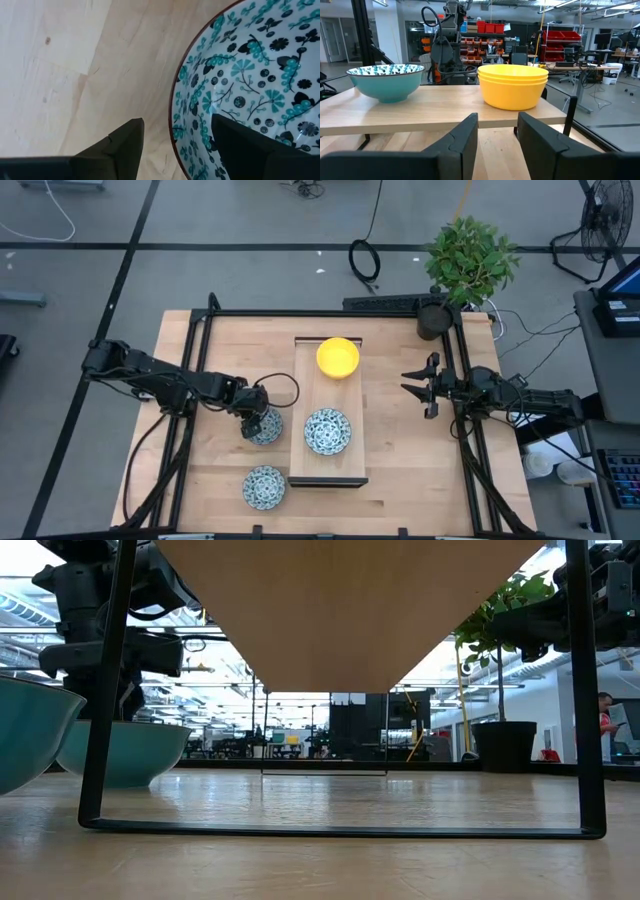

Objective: Pick & Place Mini bowls
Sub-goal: Stack the bottom blue patterned bowl on top of the blue patterned bowl on the shelf

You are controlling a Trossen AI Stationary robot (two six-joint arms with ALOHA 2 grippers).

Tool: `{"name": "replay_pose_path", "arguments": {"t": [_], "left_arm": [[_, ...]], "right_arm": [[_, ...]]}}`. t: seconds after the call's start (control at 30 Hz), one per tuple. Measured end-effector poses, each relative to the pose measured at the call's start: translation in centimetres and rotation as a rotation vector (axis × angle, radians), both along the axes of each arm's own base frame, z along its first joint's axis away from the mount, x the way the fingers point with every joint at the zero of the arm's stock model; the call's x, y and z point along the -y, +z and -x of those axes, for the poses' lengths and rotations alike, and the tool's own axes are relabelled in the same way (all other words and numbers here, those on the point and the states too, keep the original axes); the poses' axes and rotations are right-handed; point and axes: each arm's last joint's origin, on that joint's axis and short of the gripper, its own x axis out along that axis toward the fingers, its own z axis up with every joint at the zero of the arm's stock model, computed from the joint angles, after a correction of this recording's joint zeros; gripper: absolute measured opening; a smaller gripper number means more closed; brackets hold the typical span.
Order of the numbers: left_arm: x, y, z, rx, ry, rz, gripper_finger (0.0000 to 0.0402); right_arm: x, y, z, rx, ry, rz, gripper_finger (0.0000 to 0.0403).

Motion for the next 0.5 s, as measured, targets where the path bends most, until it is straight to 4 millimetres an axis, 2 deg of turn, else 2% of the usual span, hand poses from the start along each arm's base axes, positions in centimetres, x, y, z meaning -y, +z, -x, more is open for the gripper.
{"name": "replay_pose_path", "arguments": {"t": [0.27,0.5], "left_arm": [[0.01,0.06,-0.17,0.02,0.021,0.004,0.0237],[-0.11,0.12,-0.32,0.047,0.181,0.01,0.0237]], "right_arm": [[0.0,0.0,0.0,0.0,0.0,0.0,0.0126],[0.0,0.0,0.0,0.0,0.0,0.0,0.0126]]}}
